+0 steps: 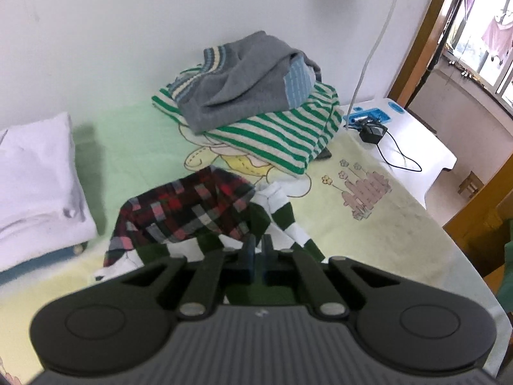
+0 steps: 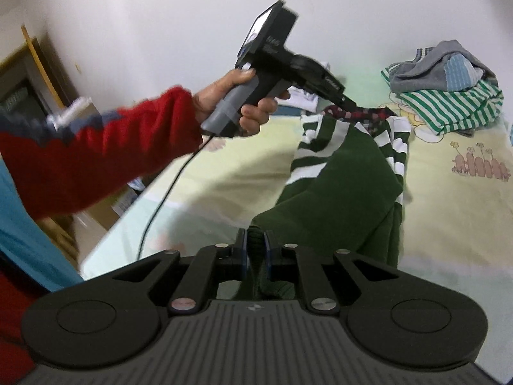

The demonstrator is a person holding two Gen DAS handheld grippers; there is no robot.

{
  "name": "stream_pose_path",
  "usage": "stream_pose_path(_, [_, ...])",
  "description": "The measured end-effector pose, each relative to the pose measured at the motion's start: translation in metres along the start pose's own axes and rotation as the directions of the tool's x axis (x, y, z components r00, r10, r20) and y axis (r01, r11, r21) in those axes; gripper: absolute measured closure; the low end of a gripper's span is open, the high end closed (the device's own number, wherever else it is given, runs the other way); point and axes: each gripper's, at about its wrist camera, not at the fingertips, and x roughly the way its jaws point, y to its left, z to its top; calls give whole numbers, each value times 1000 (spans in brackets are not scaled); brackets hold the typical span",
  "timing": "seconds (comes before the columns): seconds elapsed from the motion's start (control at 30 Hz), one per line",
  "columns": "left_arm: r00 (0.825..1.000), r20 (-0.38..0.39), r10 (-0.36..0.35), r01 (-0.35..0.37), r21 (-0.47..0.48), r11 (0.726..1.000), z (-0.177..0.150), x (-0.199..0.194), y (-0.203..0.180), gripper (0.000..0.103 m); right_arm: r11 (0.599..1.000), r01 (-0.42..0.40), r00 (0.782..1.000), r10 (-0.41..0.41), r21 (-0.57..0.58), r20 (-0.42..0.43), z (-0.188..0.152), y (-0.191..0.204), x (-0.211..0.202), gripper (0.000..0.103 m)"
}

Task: Fold clothes

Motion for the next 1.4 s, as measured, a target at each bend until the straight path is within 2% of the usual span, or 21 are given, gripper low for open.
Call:
stream_pose_path(0.13, [997,-81,2,-4,-18,1000,-14,18,7,101,1000,16,1000,-17,22,23,1,-5,-11,92])
stream_pose_path(0.17, [995,-97,-7,5,-28,1000,-18,23,9,97,1000,14,1000,-14,25,25,1,-6,-12,92])
stream_pose_path(0.2, [994,-113,-12,7,-40,999,-22,28,12,79,1000,11,1000,-12,28,26,0,-6,-13,92])
stream_pose_path(0.23, [992,-123,-8,2,-44,999,-26,33,13,57,1000,10,1000,-11,22,24,0,-6,-13,92])
stream_pose_path(0.3, [991,-132,18,-23,-34,999,-31,41,13,39,1000,10,1000,-10,-1,16,-1,-4,-12,92])
stream_pose_path(0.37, [992,-123,37,-39,-16,999,-32,44,10,39,1000,4,1000,-4,-16,9,-1,-2,-12,92])
stream_pose_path(0.43, [992,-119,35,-36,-6,999,-31,46,6,46,1000,-2,1000,2,-23,2,-1,-2,-12,92])
stream_pose_path(0.5, [991,-122,49,-48,12,999,-28,51,1,46,1000,-2,1000,2,-22,-2,-1,-4,-11,92])
stream_pose_path(0.57, [991,-126,41,-41,4,999,-27,55,0,52,1000,-5,1000,5,-15,-2,-2,-5,-13,92])
stream_pose_path(0.63, [991,-130,27,-28,-8,1000,-25,57,-1,90,1000,-4,1000,4,-11,-3,-3,-5,-14,92])
stream_pose_path(0.67, [991,-133,19,-21,-14,1000,-25,57,-2,98,1000,-1,1000,0,-12,-5,-4,-5,-13,92])
stream_pose_path(0.7, [991,-135,11,-14,-19,1000,-24,58,-3,102,1000,2,1000,-3,-10,-6,-5,-6,-13,92])
stream_pose_path(0.97, [998,-69,1,-4,-53,999,-19,40,-8,103,1000,4,1000,-4,3,6,-8,-8,-17,92])
stream_pose_path(1.23, [999,-32,-27,24,-87,996,-9,-5,1,103,995,-95,992,93,22,86,7,-14,-46,92])
stream_pose_path(1.4, [999,-33,-8,5,-101,995,-22,-20,7,103,990,-138,990,138,12,39,4,-11,-51,92])
